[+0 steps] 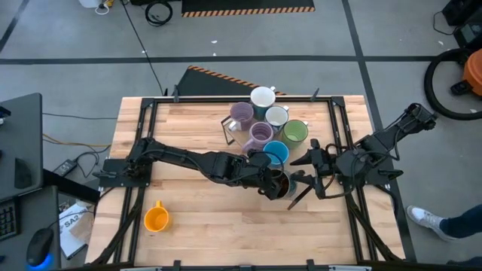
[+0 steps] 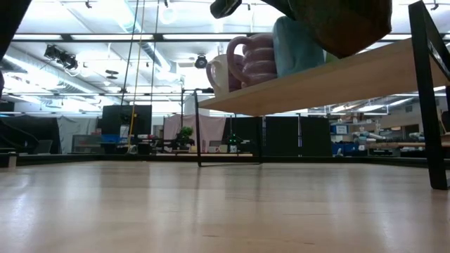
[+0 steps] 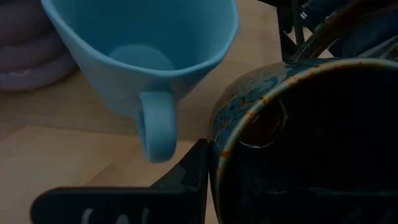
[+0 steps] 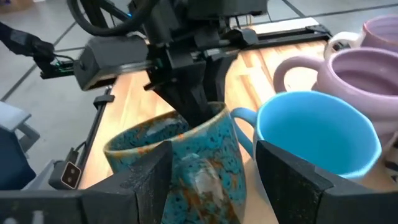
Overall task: Place coffee mugs
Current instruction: Put the brown mug on the shelf
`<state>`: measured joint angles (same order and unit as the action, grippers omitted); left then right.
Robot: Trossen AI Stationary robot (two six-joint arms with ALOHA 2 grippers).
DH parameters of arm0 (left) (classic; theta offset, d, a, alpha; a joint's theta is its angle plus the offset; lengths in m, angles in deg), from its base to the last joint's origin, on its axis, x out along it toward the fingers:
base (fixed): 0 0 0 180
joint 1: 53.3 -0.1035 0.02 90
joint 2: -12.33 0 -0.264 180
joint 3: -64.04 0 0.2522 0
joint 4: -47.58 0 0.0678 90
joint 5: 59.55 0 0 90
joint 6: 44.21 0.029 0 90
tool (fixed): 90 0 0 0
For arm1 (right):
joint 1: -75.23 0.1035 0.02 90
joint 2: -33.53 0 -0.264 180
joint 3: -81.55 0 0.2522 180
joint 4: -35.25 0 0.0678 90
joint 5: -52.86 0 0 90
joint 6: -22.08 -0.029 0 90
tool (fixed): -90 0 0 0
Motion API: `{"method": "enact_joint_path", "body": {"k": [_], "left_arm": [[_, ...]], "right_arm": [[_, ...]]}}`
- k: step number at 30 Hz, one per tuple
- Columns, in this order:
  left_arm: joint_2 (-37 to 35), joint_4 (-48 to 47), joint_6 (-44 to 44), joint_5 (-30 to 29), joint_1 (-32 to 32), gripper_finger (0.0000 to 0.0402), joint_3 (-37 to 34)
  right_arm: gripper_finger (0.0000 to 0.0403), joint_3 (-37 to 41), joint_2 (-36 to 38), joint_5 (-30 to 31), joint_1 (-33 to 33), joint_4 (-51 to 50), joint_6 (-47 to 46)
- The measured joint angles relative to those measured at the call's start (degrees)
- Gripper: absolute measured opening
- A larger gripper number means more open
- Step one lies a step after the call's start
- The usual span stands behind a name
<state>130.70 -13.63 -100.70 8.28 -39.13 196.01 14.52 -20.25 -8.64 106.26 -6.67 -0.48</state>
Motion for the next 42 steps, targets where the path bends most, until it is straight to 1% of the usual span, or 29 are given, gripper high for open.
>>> {"method": "enact_joint_path", "body": {"k": [8,17,21,27,35,42], "left_arm": [[0.00,0.01,-1.54,1.22,-0.01,0.0056,0.00],[-0.26,0.40,-2.65,1.39,0.21,0.0091,0.11],[-0.26,1.06,-2.44,1.37,0.57,0.0103,0.11],[-0.26,3.09,-1.24,1.56,0.54,0.0105,0.09],[-0.24,5.19,-0.83,1.17,0.51,0.0106,0.09],[-0.18,8.63,2.83,-0.37,0.58,0.0106,0.09]], "right_arm": [[0.0238,0.00,0.16,0.28,-0.02,-2.52,-3.15],[0.0238,0.00,0.31,0.38,0.00,-3.13,-3.26],[0.0238,-0.04,0.71,0.44,0.00,-4.81,-4.66],[0.0238,-0.04,2.55,0.38,0.02,-6.45,-6.27],[0.0238,-0.02,5.21,0.46,0.00,-11.71,-9.49],[0.0238,-0.02,7.10,0.42,0.00,-13.24,-9.54]]}}
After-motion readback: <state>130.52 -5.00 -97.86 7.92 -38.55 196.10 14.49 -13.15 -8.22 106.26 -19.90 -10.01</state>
